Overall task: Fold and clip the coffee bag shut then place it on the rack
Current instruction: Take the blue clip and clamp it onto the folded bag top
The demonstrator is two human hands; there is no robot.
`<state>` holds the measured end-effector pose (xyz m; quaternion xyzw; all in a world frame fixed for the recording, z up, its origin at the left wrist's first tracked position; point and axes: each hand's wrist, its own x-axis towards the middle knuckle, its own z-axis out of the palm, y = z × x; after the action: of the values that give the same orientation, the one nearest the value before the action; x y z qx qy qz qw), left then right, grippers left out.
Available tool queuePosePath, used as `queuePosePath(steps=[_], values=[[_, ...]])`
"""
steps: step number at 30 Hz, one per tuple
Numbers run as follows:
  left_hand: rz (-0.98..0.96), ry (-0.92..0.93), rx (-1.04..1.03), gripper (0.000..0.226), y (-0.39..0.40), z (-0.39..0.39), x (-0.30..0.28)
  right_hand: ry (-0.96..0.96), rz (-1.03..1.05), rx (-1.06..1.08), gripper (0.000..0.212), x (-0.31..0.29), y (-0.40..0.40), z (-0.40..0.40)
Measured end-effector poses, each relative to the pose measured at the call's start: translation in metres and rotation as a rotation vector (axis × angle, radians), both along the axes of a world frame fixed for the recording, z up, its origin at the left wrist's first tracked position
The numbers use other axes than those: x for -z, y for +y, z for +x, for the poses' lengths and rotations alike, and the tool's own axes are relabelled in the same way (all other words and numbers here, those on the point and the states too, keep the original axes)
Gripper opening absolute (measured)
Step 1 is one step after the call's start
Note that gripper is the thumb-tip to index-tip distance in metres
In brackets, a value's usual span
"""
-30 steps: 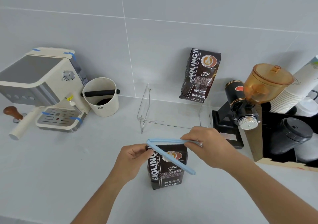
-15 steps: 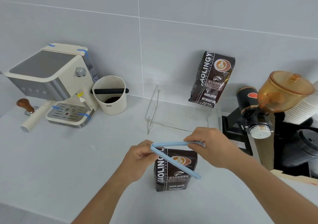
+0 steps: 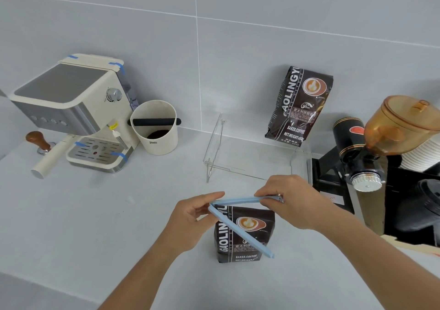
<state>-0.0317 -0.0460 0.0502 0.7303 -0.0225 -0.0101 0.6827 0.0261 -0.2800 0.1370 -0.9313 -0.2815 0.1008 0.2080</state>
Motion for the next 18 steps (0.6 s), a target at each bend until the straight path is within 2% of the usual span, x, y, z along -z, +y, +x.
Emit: queuePosePath(steps=[6,10,12,15,18], values=[[0.147,-0.11,0.036,0.037,0.002,-0.001,-0.004,0.044,-0.049,0.027,0.022,0.002,-0.003,0.002],[0.211,-0.15,-0.005,0.038,-0.001,0.0,-0.005,0.149,0.053,0.095,0.029,-0.003,-0.008,-0.006],[0.221,-0.152,-0.034,0.042,-0.003,0.0,-0.004,0.239,0.045,0.071,0.047,-0.007,-0.012,-0.012],[0.233,-0.155,-0.068,0.045,-0.005,-0.001,-0.004,0.351,-0.041,-0.012,0.085,-0.009,-0.017,-0.023],[0.248,-0.162,-0.085,0.05,-0.006,-0.002,-0.006,0.299,-0.063,-0.028,0.098,-0.004,-0.019,-0.029]])
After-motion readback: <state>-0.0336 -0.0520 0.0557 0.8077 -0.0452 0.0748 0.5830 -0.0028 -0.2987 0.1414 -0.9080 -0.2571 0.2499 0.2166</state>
